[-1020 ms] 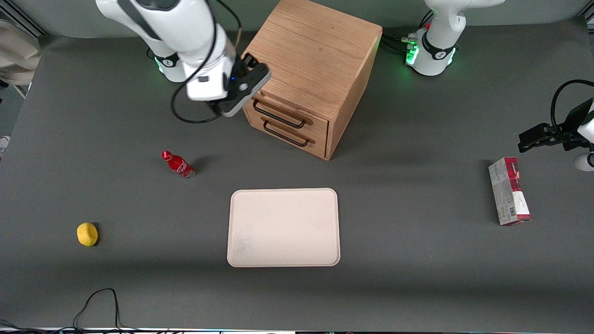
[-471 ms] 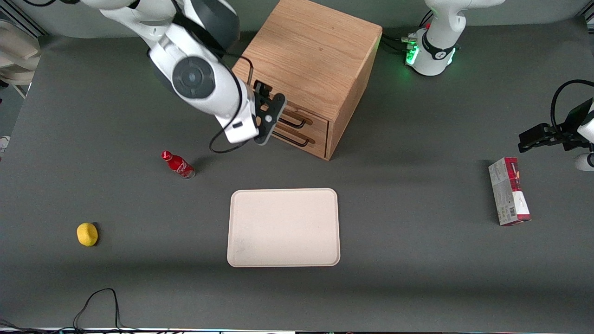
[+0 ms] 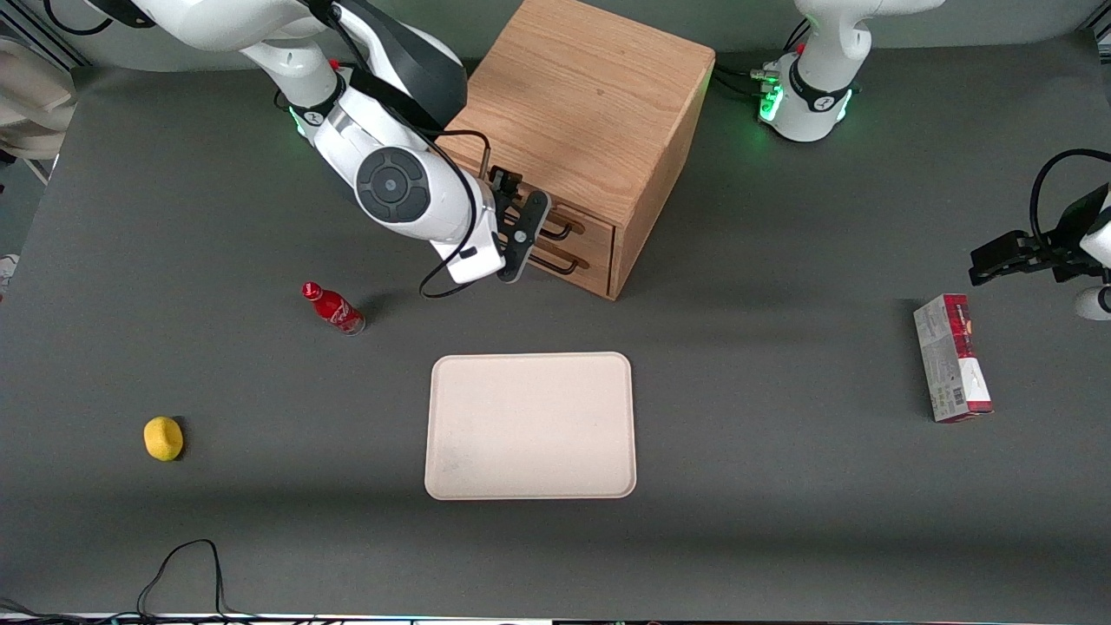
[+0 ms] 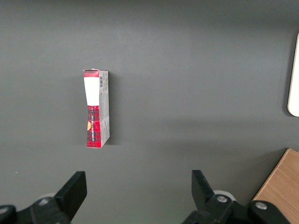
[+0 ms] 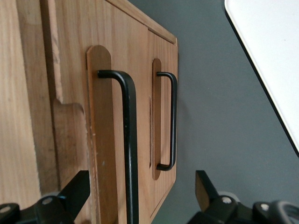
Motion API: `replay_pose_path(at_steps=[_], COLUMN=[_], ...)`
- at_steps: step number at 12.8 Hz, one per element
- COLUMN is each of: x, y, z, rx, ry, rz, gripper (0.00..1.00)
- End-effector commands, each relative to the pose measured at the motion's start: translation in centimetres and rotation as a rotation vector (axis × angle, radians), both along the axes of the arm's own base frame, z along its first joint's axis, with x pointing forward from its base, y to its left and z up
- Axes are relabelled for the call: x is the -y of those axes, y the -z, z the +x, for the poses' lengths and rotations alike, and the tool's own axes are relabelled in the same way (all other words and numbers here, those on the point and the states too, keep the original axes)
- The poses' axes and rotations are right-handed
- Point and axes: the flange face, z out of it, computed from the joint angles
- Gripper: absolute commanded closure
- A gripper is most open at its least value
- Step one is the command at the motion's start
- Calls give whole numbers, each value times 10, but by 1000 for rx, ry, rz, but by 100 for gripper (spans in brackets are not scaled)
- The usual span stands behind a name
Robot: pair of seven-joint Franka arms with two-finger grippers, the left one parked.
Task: Open upper drawer
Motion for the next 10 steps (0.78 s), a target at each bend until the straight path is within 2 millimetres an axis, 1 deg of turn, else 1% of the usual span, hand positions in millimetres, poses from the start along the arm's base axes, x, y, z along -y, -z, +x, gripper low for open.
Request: replay_pose_path(at_steps=[1, 3, 10], x=[-2, -1, 3], y=[9, 16, 26], z=[-7, -5, 3], rx=[29, 42, 40], ry=[-22, -60, -61], rz=[8, 1, 13], gripper=[0, 0, 0])
